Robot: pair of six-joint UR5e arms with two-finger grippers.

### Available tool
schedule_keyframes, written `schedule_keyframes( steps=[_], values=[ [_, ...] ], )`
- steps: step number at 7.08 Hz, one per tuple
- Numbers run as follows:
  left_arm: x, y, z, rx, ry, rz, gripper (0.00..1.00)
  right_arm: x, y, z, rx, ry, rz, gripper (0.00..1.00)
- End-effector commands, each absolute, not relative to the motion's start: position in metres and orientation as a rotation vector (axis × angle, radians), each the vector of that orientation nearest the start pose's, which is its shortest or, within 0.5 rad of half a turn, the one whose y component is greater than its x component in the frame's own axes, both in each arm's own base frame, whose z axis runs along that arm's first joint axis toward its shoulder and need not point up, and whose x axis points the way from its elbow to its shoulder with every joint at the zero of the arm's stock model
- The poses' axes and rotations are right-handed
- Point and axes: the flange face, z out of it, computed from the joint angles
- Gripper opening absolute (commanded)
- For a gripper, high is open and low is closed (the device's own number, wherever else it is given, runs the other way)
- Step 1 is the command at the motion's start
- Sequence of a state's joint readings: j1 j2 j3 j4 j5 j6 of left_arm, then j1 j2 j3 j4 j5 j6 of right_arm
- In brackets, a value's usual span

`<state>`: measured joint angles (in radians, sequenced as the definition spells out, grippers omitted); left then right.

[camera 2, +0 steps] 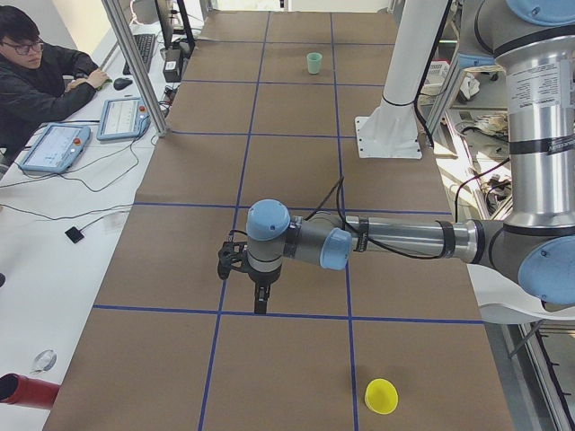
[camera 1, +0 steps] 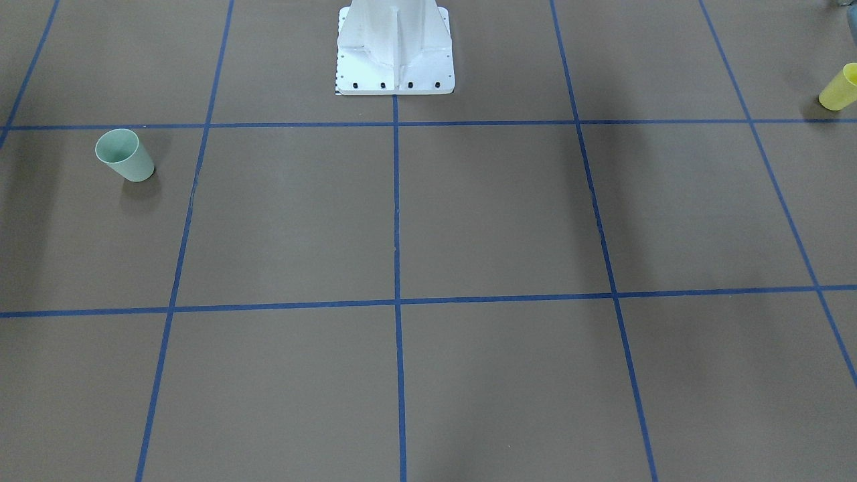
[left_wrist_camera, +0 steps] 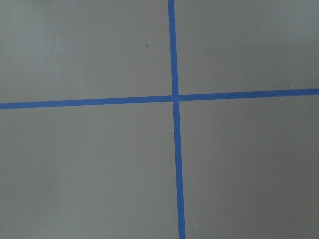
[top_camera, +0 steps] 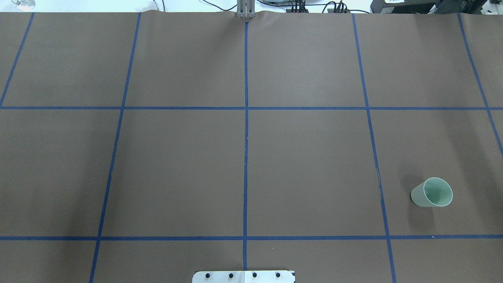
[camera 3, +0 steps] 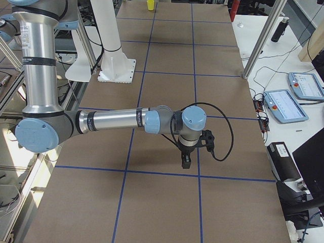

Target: Transfer and stack yellow cup on green cup

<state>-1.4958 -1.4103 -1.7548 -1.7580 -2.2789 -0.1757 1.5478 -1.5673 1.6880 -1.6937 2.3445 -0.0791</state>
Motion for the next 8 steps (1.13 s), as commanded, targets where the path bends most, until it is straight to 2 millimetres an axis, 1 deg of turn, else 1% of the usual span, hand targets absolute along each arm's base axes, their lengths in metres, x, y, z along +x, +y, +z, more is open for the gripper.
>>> schedule_keyframes(
  steps=[1,2,3,4,5,6,7,8],
  values=[
    [-0.036,-0.441,0.626,0.107,0.725,-0.033,1.00,0.052,-0.492,0.612,0.020,-0.773,-0.098,1.00],
    [-0.040,-0.443,0.622,0.120,0.674,-0.060,1.00,0.052,-0.492,0.611,0.021,-0.775,-0.096,1.00],
    [-0.050,-0.441,0.602,0.107,0.555,-0.089,1.00,0.052,-0.495,0.606,0.031,-0.774,-0.100,1.00],
    [-0.062,-0.427,0.555,0.047,0.381,-0.112,1.00,0.051,-0.497,0.603,0.033,-0.773,-0.104,1.00],
    [-0.068,-0.406,0.515,0.019,0.273,-0.120,1.00,0.041,-0.500,0.598,0.036,-0.773,-0.129,1.00],
    [-0.072,-0.385,0.511,-0.015,0.230,-0.240,1.00,0.030,-0.510,0.581,0.054,-0.748,-0.159,1.00],
    [-0.056,-0.374,0.521,-0.055,0.178,-0.382,1.00,0.030,-0.511,0.578,0.061,-0.740,-0.161,1.00],
    [-0.047,-0.360,0.539,-0.093,0.109,-0.487,1.00,0.029,-0.511,0.575,0.068,-0.746,-0.161,1.00]
  ],
)
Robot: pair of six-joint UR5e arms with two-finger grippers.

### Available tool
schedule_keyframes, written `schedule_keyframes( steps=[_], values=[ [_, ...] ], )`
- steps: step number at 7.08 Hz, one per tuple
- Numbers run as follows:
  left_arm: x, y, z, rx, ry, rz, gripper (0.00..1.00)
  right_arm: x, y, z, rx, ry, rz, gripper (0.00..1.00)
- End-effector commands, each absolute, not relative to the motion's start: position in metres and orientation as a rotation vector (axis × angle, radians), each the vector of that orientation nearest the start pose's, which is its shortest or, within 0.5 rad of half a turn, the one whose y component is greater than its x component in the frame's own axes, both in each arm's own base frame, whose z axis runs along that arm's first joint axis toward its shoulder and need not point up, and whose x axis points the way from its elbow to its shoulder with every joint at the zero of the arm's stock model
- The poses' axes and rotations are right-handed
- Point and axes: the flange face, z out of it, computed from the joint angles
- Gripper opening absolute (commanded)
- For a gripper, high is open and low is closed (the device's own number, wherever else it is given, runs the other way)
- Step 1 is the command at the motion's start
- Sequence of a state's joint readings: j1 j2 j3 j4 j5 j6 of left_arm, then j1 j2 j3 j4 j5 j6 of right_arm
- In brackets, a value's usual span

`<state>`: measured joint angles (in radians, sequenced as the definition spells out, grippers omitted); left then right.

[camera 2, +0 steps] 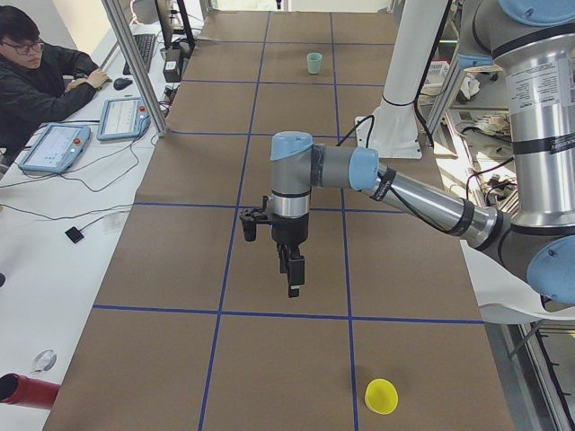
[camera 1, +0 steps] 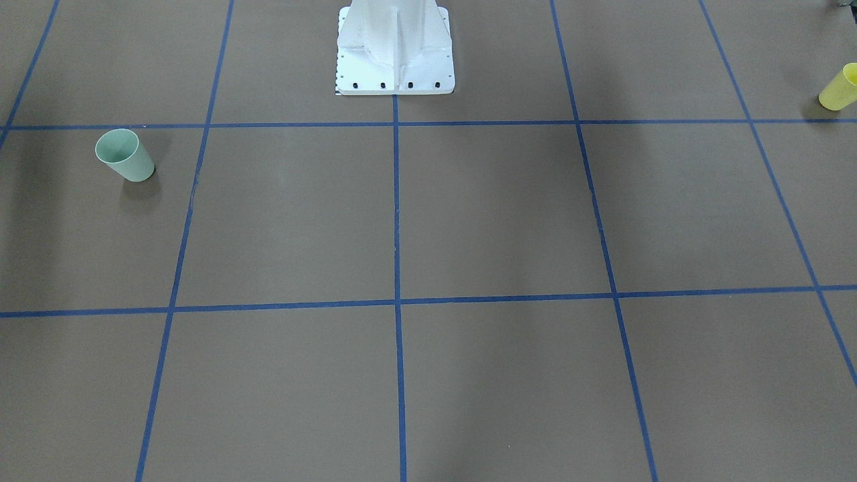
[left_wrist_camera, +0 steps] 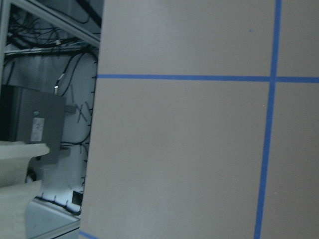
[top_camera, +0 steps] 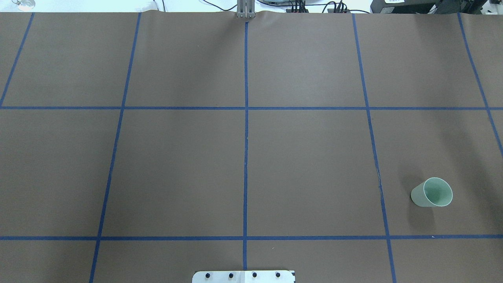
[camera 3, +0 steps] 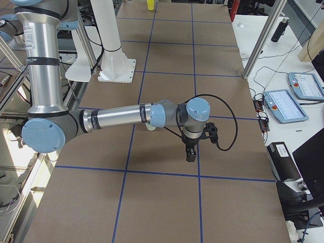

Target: Transfer and stack yellow cup on green cup

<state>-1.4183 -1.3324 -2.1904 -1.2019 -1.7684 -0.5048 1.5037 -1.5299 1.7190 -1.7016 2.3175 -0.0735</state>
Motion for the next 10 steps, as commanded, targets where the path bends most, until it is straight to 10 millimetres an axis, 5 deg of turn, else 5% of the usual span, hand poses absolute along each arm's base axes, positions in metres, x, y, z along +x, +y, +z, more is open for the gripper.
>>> schedule_keyframes(
  steps=[1,2,4,8,10],
  values=[
    [-0.038,-0.351,0.548,-0.125,0.081,-0.602,1.00,0.025,-0.511,0.580,0.057,-0.743,-0.164,1.00],
    [-0.013,-0.343,0.558,-0.141,0.024,-0.690,1.00,0.024,-0.506,0.581,0.052,-0.762,-0.159,1.00],
    [0.070,-0.306,0.591,-0.104,-0.175,-0.849,1.00,0.023,-0.506,0.584,0.041,-0.786,-0.155,1.00],
    [0.125,-0.237,0.725,0.006,-0.541,-1.161,1.00,0.016,-0.508,0.584,0.037,-0.787,-0.168,1.00],
    [0.157,-0.228,0.754,0.081,-0.584,-1.241,1.00,0.005,-0.512,0.586,0.026,-0.787,-0.190,1.00]
  ],
)
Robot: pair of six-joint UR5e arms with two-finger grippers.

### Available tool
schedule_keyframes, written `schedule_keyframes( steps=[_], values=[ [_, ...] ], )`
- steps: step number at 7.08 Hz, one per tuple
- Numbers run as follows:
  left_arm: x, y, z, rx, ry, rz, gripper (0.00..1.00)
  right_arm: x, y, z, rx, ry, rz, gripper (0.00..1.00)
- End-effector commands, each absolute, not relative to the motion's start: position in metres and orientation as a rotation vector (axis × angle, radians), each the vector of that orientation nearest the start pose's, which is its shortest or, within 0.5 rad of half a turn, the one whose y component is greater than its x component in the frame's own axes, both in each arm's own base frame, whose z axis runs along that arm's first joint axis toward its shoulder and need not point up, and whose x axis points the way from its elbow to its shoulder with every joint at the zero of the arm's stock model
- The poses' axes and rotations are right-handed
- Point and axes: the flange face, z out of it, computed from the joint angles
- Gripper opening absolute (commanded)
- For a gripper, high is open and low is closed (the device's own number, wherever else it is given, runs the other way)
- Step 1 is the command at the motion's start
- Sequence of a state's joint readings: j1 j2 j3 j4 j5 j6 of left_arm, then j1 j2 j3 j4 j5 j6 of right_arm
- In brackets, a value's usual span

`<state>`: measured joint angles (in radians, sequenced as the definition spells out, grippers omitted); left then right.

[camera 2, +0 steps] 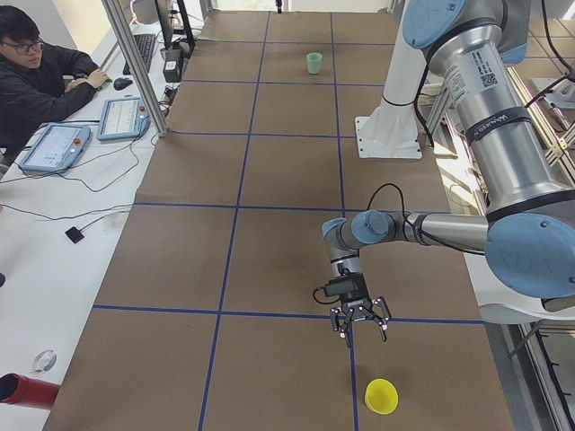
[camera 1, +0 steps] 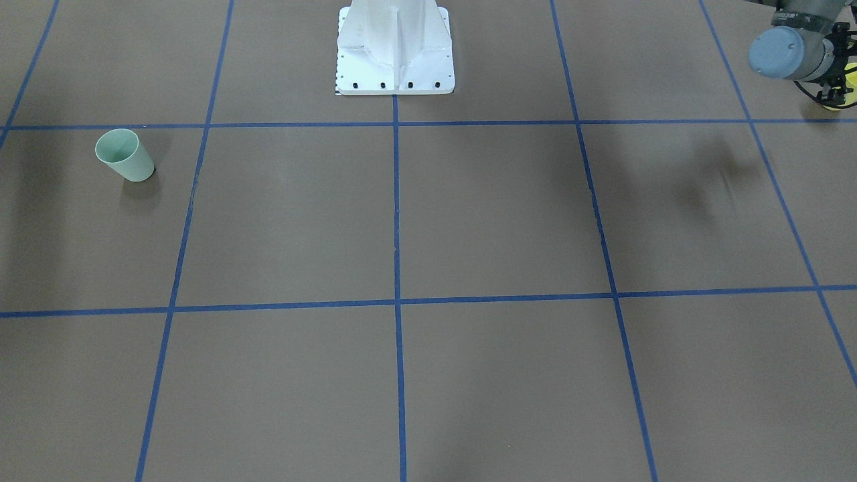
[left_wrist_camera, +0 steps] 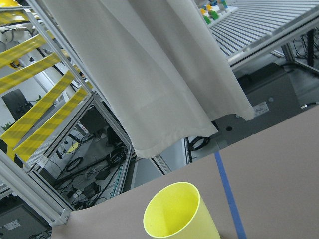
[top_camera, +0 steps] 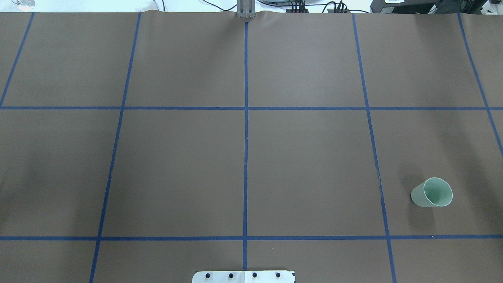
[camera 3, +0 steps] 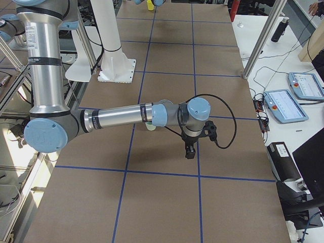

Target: Transfer and stack yellow cup on green cup

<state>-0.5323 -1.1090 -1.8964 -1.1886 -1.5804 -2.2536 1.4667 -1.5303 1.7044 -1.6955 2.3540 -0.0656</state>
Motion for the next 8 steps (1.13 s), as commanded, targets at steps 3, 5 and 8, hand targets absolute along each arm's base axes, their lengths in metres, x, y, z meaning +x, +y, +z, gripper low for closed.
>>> schedule_keyframes(
  steps=[3,5,8],
  values=[
    [0.214,-0.242,0.810,0.092,-0.622,-1.324,1.00,0.002,-0.511,0.583,0.027,-0.829,-0.191,1.00],
    [0.200,-0.237,0.816,0.104,-0.653,-1.321,1.00,-0.009,-0.515,0.572,0.038,-0.831,-0.215,1.00],
    [0.152,-0.216,0.836,0.130,-0.728,-1.313,1.00,-0.082,-0.544,0.522,0.075,-0.840,-0.371,1.00]
  ],
)
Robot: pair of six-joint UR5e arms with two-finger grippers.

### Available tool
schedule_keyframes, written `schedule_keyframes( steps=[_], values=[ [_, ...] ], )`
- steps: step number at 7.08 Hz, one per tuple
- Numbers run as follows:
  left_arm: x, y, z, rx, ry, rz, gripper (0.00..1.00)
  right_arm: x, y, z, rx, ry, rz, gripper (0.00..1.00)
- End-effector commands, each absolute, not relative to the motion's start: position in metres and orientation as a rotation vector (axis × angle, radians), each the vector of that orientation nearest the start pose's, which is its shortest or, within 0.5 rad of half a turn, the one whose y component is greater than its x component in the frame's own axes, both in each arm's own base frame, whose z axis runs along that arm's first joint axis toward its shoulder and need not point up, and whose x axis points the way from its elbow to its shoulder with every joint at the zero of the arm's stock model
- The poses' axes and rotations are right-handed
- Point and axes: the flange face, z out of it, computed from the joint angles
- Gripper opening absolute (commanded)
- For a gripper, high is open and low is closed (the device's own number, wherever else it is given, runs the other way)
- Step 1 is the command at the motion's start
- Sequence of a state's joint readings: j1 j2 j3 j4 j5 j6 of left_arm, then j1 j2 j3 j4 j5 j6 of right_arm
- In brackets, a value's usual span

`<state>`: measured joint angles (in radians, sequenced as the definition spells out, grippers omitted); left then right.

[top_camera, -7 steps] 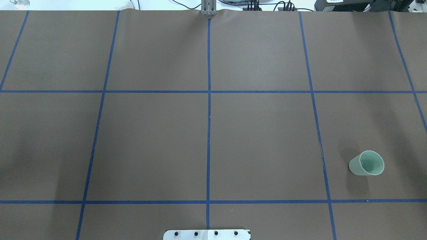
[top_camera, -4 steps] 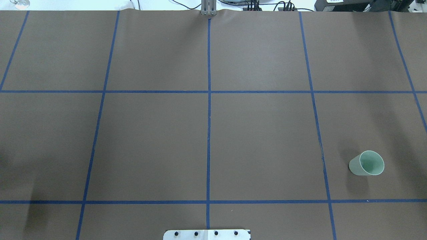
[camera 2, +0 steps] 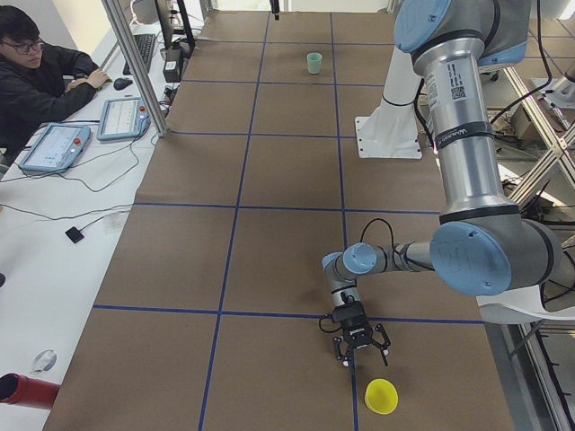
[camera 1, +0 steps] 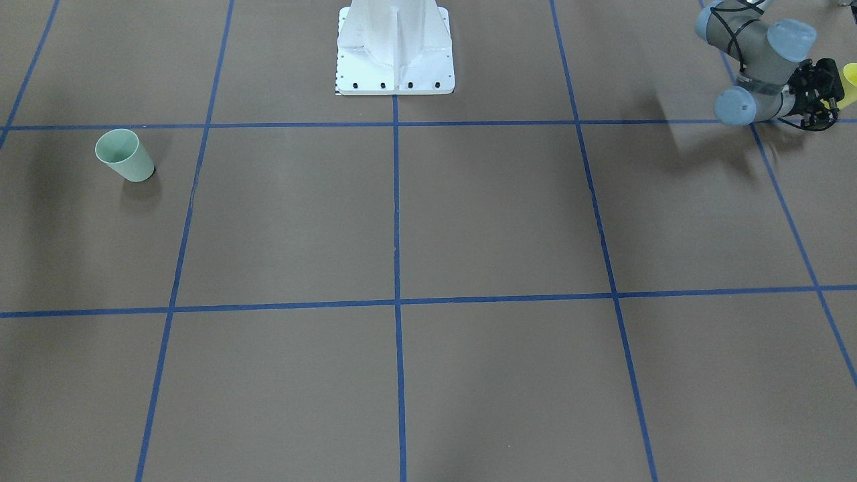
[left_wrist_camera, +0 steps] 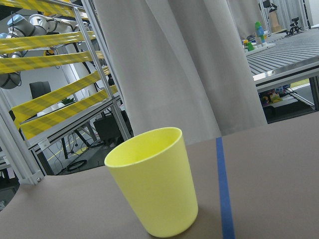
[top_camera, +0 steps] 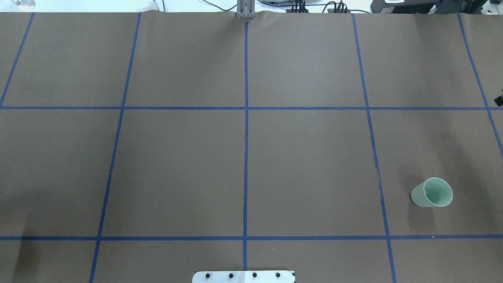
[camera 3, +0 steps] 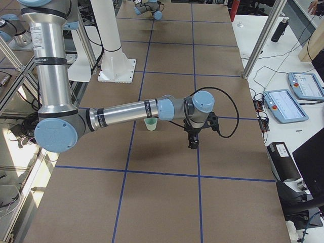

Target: Transfer and stack yellow cup on green cup

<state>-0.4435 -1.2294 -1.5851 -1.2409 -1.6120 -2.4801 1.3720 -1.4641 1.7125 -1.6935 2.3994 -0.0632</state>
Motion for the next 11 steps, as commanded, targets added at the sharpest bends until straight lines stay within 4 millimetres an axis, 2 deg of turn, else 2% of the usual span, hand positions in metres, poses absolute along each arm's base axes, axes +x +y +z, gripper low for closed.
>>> schedule_keyframes(
  steps=[1,2,4,5,6,8,9,10,11],
  values=[
    [0.147,-0.213,0.839,0.133,-0.735,-1.320,1.00,-0.120,-0.553,0.502,0.085,-0.844,-0.444,1.00],
    [0.148,-0.213,0.838,0.132,-0.732,-1.323,1.00,-0.138,-0.557,0.488,0.099,-0.848,-0.483,1.00],
    [0.149,-0.213,0.837,0.137,-0.732,-1.347,1.00,-0.164,-0.572,0.446,0.152,-0.861,-0.539,1.00],
    [0.150,-0.213,0.837,0.141,-0.731,-1.362,1.00,-0.169,-0.571,0.441,0.157,-0.864,-0.553,1.00],
    [0.153,-0.215,0.835,0.142,-0.724,-1.376,1.00,-0.170,-0.572,0.423,0.188,-0.869,-0.564,1.00],
    [0.152,-0.214,0.839,0.156,-0.732,-1.405,1.00,-0.174,-0.573,0.404,0.221,-0.874,-0.585,1.00],
    [0.150,-0.214,0.844,0.167,-0.726,-1.423,1.00,-0.189,-0.575,0.389,0.235,-0.880,-0.614,1.00],
    [0.148,-0.212,0.856,0.170,-0.711,-1.435,1.00,-0.200,-0.574,0.383,0.238,-0.883,-0.634,1.00],
    [0.143,-0.210,0.867,0.176,-0.708,-1.450,1.00,-0.200,-0.572,0.376,0.242,-0.888,-0.623,1.00]
  ],
)
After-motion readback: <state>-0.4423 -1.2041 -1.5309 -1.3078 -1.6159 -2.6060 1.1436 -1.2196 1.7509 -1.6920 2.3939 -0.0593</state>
